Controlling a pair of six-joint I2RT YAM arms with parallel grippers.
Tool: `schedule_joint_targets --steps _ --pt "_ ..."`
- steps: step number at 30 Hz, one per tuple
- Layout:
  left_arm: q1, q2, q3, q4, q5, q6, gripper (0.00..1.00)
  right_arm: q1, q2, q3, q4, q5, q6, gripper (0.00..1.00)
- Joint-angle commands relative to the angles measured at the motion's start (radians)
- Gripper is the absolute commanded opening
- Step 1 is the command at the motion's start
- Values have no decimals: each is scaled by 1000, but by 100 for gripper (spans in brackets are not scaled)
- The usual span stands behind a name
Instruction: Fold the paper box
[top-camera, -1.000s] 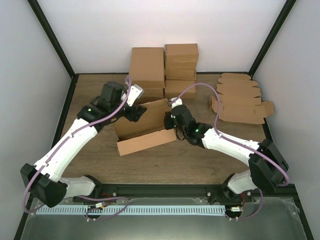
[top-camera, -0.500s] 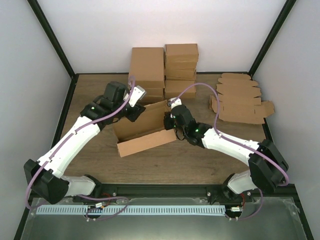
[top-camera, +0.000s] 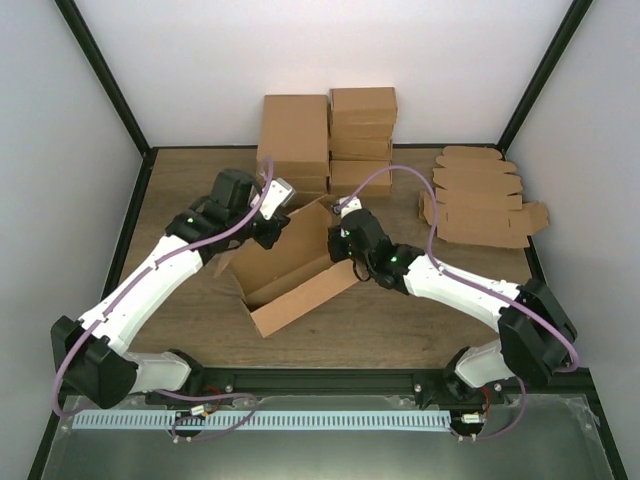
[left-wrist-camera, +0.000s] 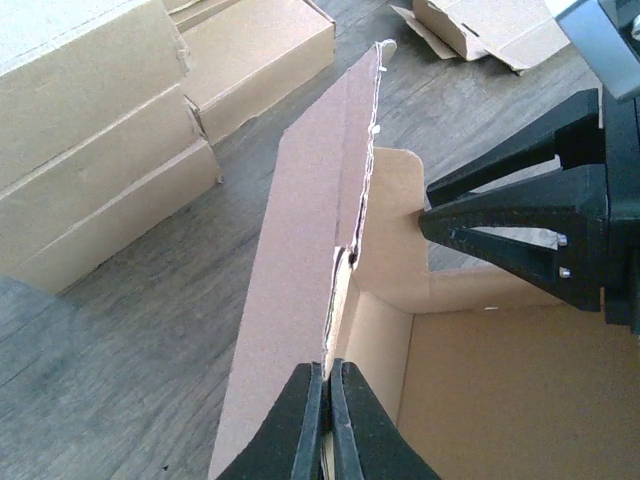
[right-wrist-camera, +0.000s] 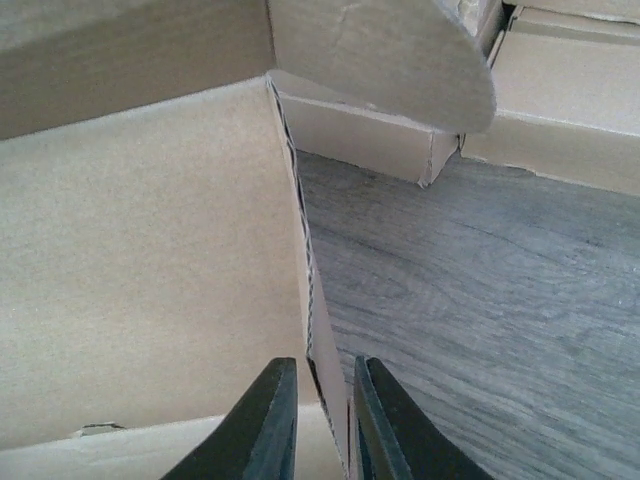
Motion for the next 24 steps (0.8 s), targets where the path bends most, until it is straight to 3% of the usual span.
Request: schedule_joint_targets --steps 1,9,15,19,24 --pt "-7 15 -40 -16 41 -34 4 13 -14 51 -96 -25 -6 21" --pt "-9 2 -58 -4 42 -44 4 13 -56 161 -258 -75 -10 45" --pt "-10 0 -55 -1 33 -43 4 13 -115 211 -387 -95 -4 70" --pt "-11 -4 -55 2 31 -44 4 13 -160 252 -519 -135 16 77" --pt "-11 -4 -55 2 28 -48 4 14 -202 338 -800 -230 102 82"
